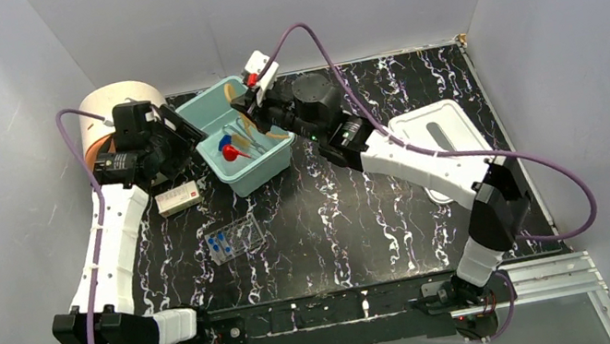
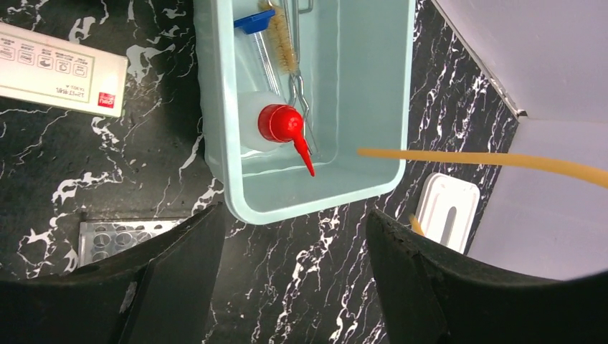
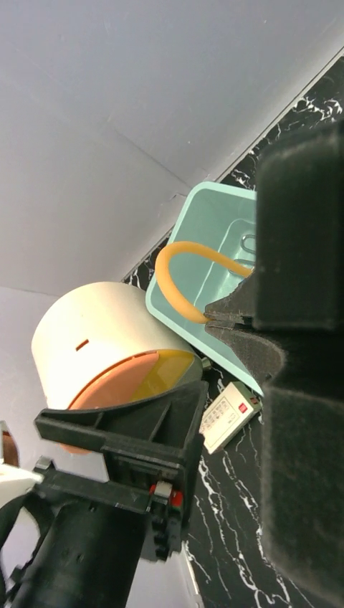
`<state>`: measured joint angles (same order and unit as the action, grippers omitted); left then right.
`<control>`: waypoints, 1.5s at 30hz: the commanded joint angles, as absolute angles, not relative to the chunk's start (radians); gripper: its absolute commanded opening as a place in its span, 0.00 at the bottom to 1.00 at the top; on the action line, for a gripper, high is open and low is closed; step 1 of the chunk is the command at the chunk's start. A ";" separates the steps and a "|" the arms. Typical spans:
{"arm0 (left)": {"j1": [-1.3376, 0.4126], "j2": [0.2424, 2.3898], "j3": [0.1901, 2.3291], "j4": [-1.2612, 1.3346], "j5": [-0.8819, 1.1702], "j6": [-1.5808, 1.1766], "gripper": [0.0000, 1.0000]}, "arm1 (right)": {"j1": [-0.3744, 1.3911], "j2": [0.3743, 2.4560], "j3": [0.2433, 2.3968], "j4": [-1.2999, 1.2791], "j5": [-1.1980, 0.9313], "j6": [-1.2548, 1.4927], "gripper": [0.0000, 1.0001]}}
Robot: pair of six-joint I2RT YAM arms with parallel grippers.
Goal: Organize the chemistry lab equipment
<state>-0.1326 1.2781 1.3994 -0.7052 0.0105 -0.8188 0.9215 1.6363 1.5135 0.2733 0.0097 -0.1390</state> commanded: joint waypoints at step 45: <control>-0.123 1.230 1.399 -0.748 -0.063 -0.771 0.73 | 0.781 2.091 2.101 -0.183 -0.109 0.057 0.40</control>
